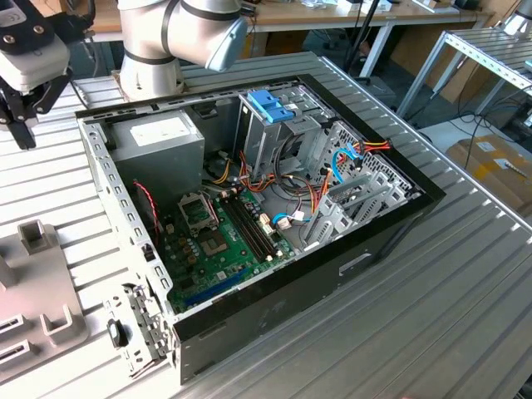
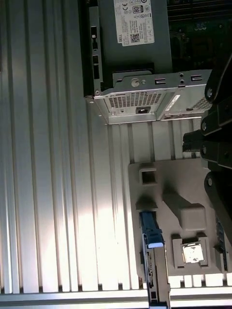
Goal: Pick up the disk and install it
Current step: 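Reach for the disk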
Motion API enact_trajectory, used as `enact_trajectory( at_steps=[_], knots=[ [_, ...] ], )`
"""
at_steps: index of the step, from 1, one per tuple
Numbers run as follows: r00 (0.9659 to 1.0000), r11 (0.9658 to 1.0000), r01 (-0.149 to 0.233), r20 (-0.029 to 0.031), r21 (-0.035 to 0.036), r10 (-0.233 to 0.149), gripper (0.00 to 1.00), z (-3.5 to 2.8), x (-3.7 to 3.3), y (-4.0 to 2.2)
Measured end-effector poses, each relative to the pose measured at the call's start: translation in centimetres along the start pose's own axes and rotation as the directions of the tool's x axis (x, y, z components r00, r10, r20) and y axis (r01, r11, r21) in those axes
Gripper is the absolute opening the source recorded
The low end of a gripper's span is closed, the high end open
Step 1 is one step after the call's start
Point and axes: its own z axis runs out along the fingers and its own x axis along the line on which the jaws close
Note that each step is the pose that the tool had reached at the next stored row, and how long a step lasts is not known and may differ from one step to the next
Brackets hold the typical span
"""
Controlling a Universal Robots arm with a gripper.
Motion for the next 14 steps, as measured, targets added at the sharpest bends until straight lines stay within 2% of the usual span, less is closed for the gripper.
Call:
enact_trajectory(
  at_steps=[11,14],
  knots=[
    [1.0000,1.0000,0.000,0.0000,-0.0001,0.000,0.11,0.00,1.97,-0.15],
    [1.0000,1.0000,0.000,0.0000,0.0000,0.000,0.11,0.00,2.30,-0.18]
  ],
)
